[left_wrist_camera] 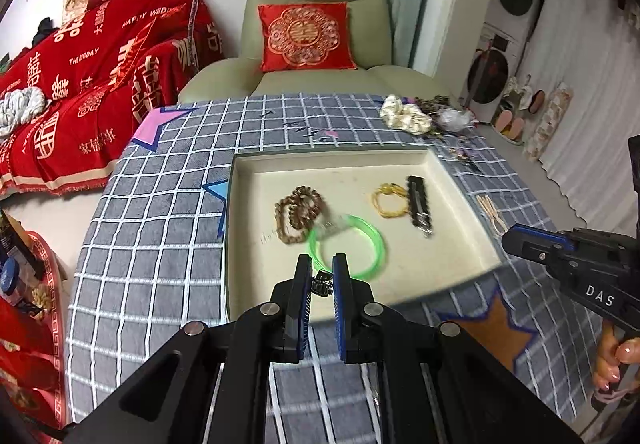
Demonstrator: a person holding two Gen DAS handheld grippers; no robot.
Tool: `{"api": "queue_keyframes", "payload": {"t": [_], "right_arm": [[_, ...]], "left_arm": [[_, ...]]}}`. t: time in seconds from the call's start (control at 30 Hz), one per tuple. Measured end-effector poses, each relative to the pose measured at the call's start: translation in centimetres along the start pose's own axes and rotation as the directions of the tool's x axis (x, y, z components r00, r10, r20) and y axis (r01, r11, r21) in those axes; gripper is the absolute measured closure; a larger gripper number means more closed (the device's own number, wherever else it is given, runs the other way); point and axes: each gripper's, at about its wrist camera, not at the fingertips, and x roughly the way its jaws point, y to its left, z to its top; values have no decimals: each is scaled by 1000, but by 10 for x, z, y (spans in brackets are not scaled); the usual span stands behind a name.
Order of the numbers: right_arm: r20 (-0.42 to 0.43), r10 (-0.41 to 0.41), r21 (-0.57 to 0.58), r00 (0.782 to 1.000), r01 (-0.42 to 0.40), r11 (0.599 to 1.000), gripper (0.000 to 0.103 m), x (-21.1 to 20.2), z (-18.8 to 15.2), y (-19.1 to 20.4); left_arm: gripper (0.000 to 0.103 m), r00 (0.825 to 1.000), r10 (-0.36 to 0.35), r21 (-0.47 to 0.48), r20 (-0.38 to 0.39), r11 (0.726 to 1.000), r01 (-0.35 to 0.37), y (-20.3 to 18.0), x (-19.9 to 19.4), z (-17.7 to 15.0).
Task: Organize jewelry
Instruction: 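Carry the key pendant and beige clip into the tray and open both tools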
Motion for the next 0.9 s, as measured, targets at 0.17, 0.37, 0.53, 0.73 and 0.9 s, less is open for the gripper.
{"api": "queue_keyframes", "payload": {"t": [0.17,0.37,0.53,0.73,0.9], "right_arm": [[-34,-3,3,999,3,1000,94,40,18,-3],[-79,2,11,997,-1,1000,94,81,23,-5],[-110,4,20,994,-2,1000,94,103,21,-7],[-144,8,20,990,-5,1000,94,118,16,-4],[-166,4,26,986,0,1000,94,124,14,-3]], "left_arm": [[84,999,26,-7,-38,1000,-27,7,40,11],[84,996,43,-8,-82,999,-44,13,76,10],[84,994,55,5,-97,998,-55,15,92,8],[84,989,70,12,-130,998,-69,15,105,3],[84,984,100,30,-147,995,-97,11,109,0]]}}
